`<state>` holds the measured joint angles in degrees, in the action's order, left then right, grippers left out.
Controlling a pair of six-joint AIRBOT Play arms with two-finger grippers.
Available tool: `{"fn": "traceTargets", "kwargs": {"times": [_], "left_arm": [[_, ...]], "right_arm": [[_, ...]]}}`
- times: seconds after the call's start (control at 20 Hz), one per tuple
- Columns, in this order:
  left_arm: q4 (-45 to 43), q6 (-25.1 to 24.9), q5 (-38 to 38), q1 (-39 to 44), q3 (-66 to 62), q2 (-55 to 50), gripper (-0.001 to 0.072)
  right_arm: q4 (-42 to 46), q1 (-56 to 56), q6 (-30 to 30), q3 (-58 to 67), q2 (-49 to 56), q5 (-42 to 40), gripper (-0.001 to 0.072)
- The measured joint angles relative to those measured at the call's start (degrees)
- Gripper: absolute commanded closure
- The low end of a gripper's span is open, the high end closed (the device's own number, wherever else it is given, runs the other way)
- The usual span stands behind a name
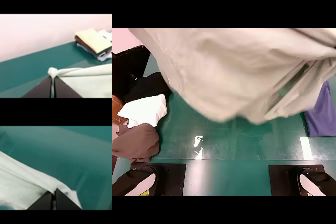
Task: Fold the shirts.
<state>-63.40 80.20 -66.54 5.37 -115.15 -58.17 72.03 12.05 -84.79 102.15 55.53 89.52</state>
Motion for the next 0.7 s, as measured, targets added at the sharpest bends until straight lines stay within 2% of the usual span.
{"fn": "traceTargets", "kwargs": {"times": [0.3, 0.5, 0.55, 0.6, 0.65, 0.7], "left_arm": [[-1.7, -0.4, -9.1, -0.1, 6.3, -18.3, 0.0680], [-1.5, -0.6, -11.8, -0.1, 9.2, -33.4, 0.0679], [-1.4, -0.7, -11.0, -0.1, 9.6, -36.6, 0.0678], [-1.2, -0.7, -9.7, -0.1, 9.7, -39.0, 0.0544], [-1.2, -0.8, -8.2, -0.1, 10.0, -41.2, 0.0250], [-1.2, -0.8, -6.8, -0.1, 10.1, -42.6, 0.0170]], "right_arm": [[1.8, 7.6, -2.7, 1.0, 22.4, 7.4, 0.0695], [-0.7, 9.6, -0.6, 1.2, 38.3, 6.3, 0.0694], [-2.2, 9.2, -0.2, 1.3, 41.2, 5.1, 0.0660], [-3.9, 8.7, 0.2, 1.3, 43.7, 3.7, 0.0419], [-5.5, 7.9, 0.5, 1.3, 45.3, 2.2, 0.0248], [-7.0, 6.7, 0.9, 1.4, 46.4, 0.6, 0.0249]]}}
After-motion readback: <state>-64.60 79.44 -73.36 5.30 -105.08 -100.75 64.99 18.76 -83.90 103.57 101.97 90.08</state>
